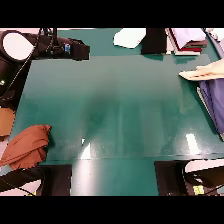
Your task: Fold the shirts.
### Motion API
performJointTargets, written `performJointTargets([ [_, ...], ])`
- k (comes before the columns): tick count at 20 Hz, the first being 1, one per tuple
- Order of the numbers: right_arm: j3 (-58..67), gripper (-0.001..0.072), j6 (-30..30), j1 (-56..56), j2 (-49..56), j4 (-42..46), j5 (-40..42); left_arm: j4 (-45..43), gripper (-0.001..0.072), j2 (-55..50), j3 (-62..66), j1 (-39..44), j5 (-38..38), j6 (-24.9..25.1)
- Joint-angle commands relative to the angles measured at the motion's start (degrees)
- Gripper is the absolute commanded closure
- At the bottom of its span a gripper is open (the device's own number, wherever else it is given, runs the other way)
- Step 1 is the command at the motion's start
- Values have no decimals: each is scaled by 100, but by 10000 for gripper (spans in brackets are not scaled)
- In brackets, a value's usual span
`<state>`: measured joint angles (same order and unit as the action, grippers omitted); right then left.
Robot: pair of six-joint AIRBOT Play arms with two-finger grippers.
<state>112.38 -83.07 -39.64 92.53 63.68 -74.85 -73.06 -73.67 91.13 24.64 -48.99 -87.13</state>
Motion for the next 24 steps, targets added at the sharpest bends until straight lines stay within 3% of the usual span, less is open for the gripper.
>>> performJointTargets([
  [1, 562, 693, -7, -133, -15, -367, 149, 20, 684, -2, 0, 2, 4, -4],
  [4, 573, 694, -9, -188, -299, -199, 330, 20, 684, -2, 0, 2, 4, -2],
  [8, -520, 693, -15, -195, -1161, 1014, 778, 20, 684, -2, 0, 2, -15, 17],
  [11, -1279, 693, -13, -291, -1620, 1775, 619, 20, 684, -2, 0, 2, -76, 15],
  [16, -2809, 693, -7, -1040, -2262, 2181, 114, 17, 684, -2, 0, 2, -219, 22],
  [21, -4048, 669, -2, -1998, -2850, 2684, 195, 20, 684, -2, 0, 2, -227, 20],
  [22, -4148, 492, 2, -2177, -2900, 2699, 205, 20, 684, -2, 0, 2, -227, 20],
  [23, -4190, 270, 0, -2334, -2909, 2693, 212, 20, 684, -2, 0, 2, -227, 20],
  [24, -4183, 177, -2, -2433, -2907, 2638, 201, 20, 684, -2, 0, 2, -225, 20],
])
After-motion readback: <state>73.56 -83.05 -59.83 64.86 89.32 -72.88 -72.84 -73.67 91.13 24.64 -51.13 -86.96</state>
